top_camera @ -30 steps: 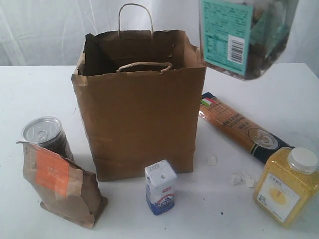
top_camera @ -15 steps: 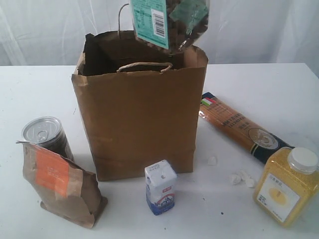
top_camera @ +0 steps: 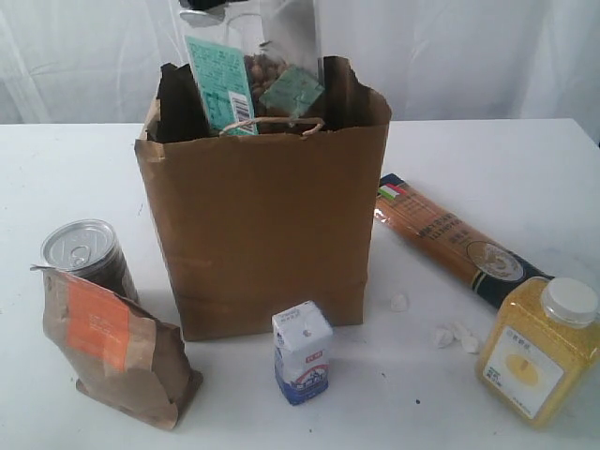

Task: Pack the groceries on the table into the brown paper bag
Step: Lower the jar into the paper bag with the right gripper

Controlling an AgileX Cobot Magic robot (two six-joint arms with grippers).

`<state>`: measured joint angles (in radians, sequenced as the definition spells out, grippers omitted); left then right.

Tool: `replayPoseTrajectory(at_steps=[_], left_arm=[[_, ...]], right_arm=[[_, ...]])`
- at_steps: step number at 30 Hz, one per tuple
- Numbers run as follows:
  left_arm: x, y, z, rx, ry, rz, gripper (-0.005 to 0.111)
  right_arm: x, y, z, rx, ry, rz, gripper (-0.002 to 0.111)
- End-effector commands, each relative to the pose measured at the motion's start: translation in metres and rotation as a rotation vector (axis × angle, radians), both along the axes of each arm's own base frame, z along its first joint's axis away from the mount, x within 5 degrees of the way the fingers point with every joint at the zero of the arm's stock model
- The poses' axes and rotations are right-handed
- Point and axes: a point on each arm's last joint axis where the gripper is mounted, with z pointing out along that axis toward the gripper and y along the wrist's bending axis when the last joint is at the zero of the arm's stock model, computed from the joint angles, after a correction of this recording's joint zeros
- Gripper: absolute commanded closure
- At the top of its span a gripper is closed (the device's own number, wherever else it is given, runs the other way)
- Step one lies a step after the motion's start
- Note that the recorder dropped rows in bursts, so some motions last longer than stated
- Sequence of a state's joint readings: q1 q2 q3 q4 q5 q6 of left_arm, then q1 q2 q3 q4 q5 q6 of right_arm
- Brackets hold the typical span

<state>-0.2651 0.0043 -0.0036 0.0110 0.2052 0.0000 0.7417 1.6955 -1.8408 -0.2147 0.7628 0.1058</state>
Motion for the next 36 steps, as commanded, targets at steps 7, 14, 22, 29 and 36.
replayPoseTrajectory(at_steps=[7, 14, 22, 29, 36], left_arm=[[0.000, 0.000, -0.001, -0.003, -0.001, 0.004, 0.107], [0.000, 0.000, -0.001, -0.003, -0.001, 0.004, 0.107], [0.000, 0.000, -0.001, -0.003, -0.001, 0.004, 0.107], [0.000, 0.000, -0.001, -0.003, -0.001, 0.004, 0.107], [0.000, 0.000, -0.001, -0.003, -0.001, 0.004, 0.107]], right_arm=[[0.016, 0.005, -0.024, -0.059, 0.074, 0.009, 0.108], [0.027, 0.011, -0.052, -0.073, 0.160, 0.022, 0.108], [0.031, 0.012, -0.079, -0.065, 0.208, 0.019, 0.108], [0.029, 0.015, -0.099, -0.033, 0.261, 0.036, 0.108], [0.027, 0.016, -0.111, -0.016, 0.296, 0.040, 0.108]])
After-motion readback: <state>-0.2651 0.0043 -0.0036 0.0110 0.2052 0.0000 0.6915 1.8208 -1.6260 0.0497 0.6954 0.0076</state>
